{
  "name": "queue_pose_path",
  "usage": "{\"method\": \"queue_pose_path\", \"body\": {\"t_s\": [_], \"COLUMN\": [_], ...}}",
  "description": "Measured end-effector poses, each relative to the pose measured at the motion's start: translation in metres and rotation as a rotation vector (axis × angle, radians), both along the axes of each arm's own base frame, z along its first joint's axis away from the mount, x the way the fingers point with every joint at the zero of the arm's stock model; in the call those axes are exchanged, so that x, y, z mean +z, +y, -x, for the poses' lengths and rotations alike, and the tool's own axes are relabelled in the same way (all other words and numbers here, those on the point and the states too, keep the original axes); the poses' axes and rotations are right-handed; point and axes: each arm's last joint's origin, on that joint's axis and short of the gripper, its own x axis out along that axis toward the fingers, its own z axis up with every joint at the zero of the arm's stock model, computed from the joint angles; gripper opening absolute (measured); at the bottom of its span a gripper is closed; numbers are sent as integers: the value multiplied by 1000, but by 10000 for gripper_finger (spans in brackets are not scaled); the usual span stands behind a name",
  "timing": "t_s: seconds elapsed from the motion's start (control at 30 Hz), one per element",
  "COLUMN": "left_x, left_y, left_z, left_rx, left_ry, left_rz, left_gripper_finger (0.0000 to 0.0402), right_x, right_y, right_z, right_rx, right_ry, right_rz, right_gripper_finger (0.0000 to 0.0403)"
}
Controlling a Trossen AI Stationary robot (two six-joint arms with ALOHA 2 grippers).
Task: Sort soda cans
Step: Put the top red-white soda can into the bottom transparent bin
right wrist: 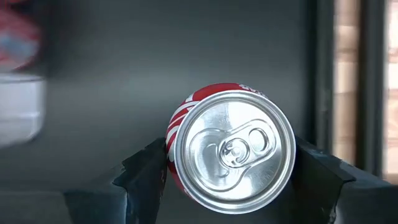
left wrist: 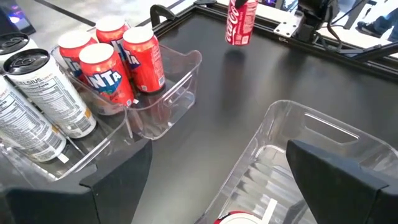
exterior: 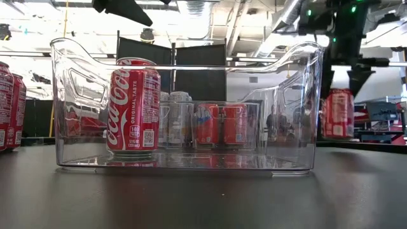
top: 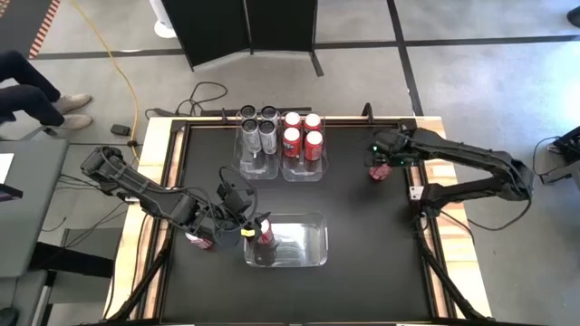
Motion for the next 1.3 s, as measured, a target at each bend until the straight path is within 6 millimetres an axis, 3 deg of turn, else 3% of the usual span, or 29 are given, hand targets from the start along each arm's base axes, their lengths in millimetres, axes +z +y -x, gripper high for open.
{"method": "queue_pose_path", "body": {"t_s": [0.2, 0.43, 0.7, 1.0, 1.3], "left_x": [1, 7, 9, 8, 8], "left_y": [4, 11, 17, 23, 24], "left_z": [-2, -6, -8, -11, -11], "left_rx": [6, -19, -3, -14, -5], "left_ry": [-11, 6, 4, 44, 42], "left_rz": [17, 45, 42, -17, -8], "left_gripper_finger": [363, 363, 363, 364, 365], "right_x": [13, 7, 1, 6, -18], "right_y": [32, 63, 89, 97, 104], "right_z": [-20, -49, -103, -178, -228], "right_rx": [129, 215, 425, 681, 873], "right_ry": [-104, -232, -222, -113, 13], "right_rz": [18, 9, 23, 108, 146], "right_gripper_finger": [291, 291, 291, 291, 291]}}
